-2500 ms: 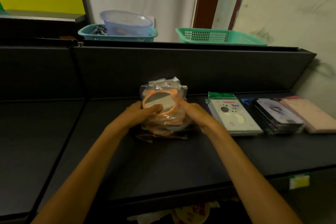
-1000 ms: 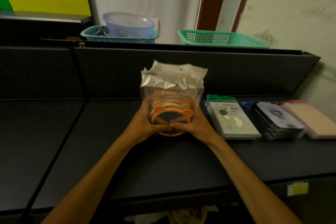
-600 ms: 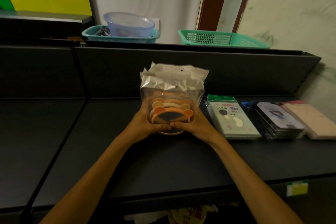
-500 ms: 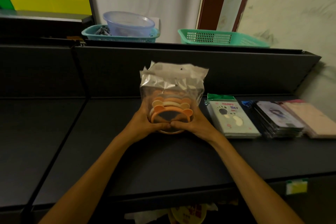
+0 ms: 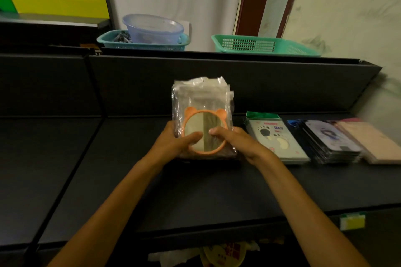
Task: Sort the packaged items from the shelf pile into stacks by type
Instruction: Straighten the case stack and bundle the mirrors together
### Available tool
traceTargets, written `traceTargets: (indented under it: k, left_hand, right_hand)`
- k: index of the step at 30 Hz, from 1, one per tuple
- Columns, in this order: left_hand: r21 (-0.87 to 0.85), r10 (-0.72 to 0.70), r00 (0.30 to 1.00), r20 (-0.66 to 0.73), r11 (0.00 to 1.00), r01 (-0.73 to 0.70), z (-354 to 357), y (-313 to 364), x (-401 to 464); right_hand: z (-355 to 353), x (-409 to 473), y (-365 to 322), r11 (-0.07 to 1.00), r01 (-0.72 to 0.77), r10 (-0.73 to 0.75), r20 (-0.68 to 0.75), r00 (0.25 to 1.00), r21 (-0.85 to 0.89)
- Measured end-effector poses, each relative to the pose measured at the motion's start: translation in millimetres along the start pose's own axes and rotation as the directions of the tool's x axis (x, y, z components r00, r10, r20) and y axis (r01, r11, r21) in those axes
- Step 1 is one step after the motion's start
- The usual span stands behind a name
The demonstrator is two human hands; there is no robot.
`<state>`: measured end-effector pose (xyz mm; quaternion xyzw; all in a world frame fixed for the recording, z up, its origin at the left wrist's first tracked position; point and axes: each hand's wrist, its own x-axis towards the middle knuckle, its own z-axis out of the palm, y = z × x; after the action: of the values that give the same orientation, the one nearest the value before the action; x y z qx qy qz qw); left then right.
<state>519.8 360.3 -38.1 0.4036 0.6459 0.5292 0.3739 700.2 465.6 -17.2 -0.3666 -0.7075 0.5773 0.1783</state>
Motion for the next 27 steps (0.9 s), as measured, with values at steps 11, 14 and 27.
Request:
traceTargets:
  k: [11, 14, 27]
  left_hand:
    - [0.145, -0.206, 0.973, -0.107, 0.965, 0.22, -2, 8, 20]
    - [0.107, -0.2, 0.974, -0.107, 0.971, 0.212, -1, 7, 22]
    - [0.033, -0.214, 0.964, -0.16, 0.975, 0.222, -4, 8, 25]
  right_hand:
    - [14, 8, 2, 0.999, -0.045, 0.047, -0.187, 0.981, 0.016]
    - [14, 11, 3, 0.997, -0.075, 0.076, -0.213, 0.974, 0.013]
    - [1, 8, 1, 0.994, -0.095, 0.076, -0.29, 0.954, -0.051]
